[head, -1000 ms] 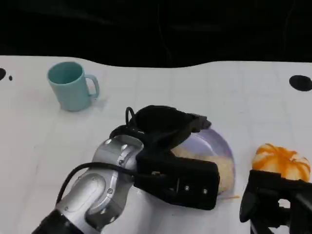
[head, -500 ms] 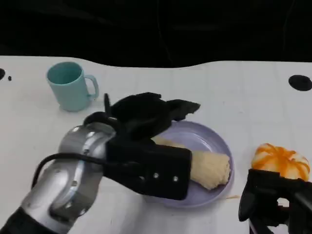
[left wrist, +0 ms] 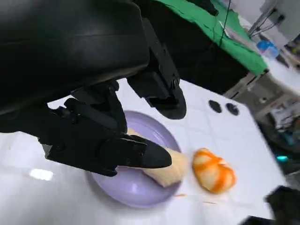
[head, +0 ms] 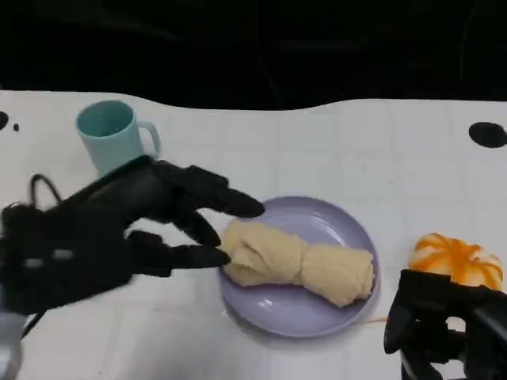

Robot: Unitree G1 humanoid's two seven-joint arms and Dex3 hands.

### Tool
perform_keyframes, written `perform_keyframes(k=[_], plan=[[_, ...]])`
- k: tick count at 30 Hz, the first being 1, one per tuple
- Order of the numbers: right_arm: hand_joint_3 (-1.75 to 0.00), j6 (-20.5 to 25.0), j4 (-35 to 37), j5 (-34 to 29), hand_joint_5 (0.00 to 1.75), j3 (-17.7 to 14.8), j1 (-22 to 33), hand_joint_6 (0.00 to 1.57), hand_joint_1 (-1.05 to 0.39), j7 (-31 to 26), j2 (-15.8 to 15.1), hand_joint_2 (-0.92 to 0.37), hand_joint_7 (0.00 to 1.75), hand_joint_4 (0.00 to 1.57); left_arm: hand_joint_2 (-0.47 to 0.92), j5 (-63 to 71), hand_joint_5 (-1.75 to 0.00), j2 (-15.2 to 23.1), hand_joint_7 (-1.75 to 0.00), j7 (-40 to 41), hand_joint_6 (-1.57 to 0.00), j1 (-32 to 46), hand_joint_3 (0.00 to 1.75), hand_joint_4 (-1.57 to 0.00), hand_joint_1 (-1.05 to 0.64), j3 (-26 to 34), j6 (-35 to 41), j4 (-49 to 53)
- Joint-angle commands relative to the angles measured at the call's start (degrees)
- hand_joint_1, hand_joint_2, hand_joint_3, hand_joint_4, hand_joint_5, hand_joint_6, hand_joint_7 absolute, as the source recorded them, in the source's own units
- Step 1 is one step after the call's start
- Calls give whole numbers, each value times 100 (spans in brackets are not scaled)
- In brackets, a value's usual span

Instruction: Grasp the towel on the left side of the plate with the left hand and place it into the plate.

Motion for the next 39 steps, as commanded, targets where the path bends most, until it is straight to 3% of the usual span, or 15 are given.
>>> perform_keyframes(k=[1, 2, 4, 6, 7, 9, 11, 15, 20, 25, 32, 39], plan=[[-134, 42, -51, 66, 175, -75, 10, 63, -4, 12, -63, -47, 160, 75, 92, -853, -52, -108, -7, 145, -90, 687, 22, -87, -26, 568, 353, -454], [-134, 29, -44, 63, 175, -83, 7, 63, -4, 26, -74, -47, 160, 75, 86, -1059, -60, -211, -8, 238, -96, 865, 38, -87, -18, 694, 399, -526], [-134, -14, -16, 57, 175, -96, 7, 63, -4, 59, -92, -47, 160, 75, 64, -1460, -81, -432, -10, 441, -109, 1214, 91, -86, -9, 922, 489, -638], [-134, -33, -1, 48, 175, -99, 9, 63, -4, 74, -94, -47, 160, 75, 66, -1815, -104, -594, -28, 597, -111, 1464, 93, -84, -14, 1079, 563, -696], [-134, -32, -1, 43, 175, -100, 10, 62, -4, 80, -96, -48, 160, 75, 67, -1983, -115, -669, -55, 667, -101, 1567, 91, -83, -16, 1146, 588, -712], [-134, -11, -6, 29, 175, -100, -8, 62, -3, 88, -109, -48, 160, 75, 65, -2400, -125, -931, -92, 951, -93, 1873, 93, -87, -17, 1309, 796, -850], [-133, -4, -4, 11, 175, -97, -26, 62, -3, 91, -118, -48, 161, 75, 63, -2860, -134, -1144, -115, 1205, -87, 2184, 99, -87, -16, 1419, 1037, -1051], [-134, 16, 20, 7, 175, -104, -64, 62, -2, 93, -124, -48, 161, 74, 68, -3447, -151, -1329, -136, 1545, -75, 2695, 99, -79, -19, 1483, 1256, -1386], [-133, -88, 172, 22, 175, -162, -75, 61, -2, 163, -131, -48, 161, 74, 64, -3339, -155, -1474, -147, 1867, -73, 3100, 108, -82, -19, 1235, 1053, -1510], [-132, -189, 247, 49, 175, -226, -23, 61, -2, 230, -128, -49, 160, 73, 63, -3240, -158, -1627, -147, 1947, -72, 3252, 106, -80, -19, 1040, 681, -1233], [-131, -349, 325, -25, 175, -227, 22, 61, 0, 284, -164, -50, 161, 73, 54, -3057, -159, -1685, -147, 1996, -73, 3279, 123, -84, -16, 867, 309, -1002], [-132, -491, 358, -34, 175, -220, 60, 61, 0, 289, -161, -50, 162, 73, 55, -3017, -161, -1664, -148, 1996, -73, 3288, 121, -83, -17, 839, 36, -853]])
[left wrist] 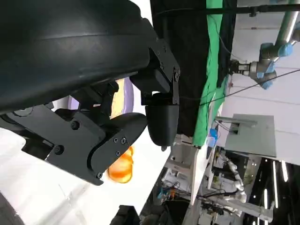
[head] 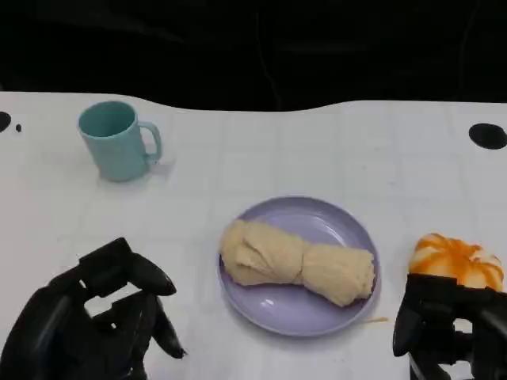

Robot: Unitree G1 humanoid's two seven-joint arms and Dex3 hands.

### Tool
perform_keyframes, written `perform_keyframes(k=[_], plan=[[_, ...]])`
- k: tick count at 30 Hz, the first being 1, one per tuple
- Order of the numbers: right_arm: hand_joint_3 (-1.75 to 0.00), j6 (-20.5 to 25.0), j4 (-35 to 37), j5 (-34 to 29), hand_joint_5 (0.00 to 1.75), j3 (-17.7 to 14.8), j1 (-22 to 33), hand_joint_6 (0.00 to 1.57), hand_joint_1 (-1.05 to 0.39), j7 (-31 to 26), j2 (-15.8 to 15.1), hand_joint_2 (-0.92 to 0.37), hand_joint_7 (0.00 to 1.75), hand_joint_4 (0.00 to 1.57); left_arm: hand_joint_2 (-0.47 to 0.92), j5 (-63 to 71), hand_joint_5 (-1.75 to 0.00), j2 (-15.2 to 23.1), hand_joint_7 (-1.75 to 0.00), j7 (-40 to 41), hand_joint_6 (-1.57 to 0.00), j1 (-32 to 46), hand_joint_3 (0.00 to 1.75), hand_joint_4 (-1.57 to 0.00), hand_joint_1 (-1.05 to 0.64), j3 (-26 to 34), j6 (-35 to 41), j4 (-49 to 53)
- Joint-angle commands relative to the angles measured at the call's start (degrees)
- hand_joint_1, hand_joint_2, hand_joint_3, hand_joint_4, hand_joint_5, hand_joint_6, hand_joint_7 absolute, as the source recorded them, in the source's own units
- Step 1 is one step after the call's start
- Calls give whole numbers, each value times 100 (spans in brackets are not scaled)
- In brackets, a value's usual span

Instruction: Grasp the towel on the left side of the plate with the left hand and place it into the plate.

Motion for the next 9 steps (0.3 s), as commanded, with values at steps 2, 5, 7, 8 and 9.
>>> perform_keyframes(k=[2, 5, 7, 8, 9], plan=[[-132, -91, -27, -23, 175, -63, 22, 61, 1, -6, -71, -50, 162, 73, 55, 31, -161, 51, -148, 75, -73, 30, 121, -83, -17, 13, -143, 35], [-132, -116, -40, -25, 175, -55, 31, 61, 1, 12, -82, -50, 162, 73, 55, 45, -162, 63, -147, 101, -74, 46, 120, -84, -16, 7, -143, 45], [-133, -140, -29, -26, 175, -52, 36, 60, 1, 22, -89, -50, 162, 73, 56, 44, -163, 72, -146, 95, -75, 43, 119, -84, -15, 5, -155, 66], [-133, -139, -25, -23, 175, -50, 38, 60, 1, 22, -93, -50, 162, 73, 56, 49, -163, 76, -146, 107, -75, 42, 119, -84, -14, 3, -146, 65], [-132, -143, -20, -18, 175, -47, 37, 60, 0, 23, -95, -50, 162, 73, 56, 50, -163, 78, -145, 111, -76, 39, 118, -84, -14, 4, -147, 73]])
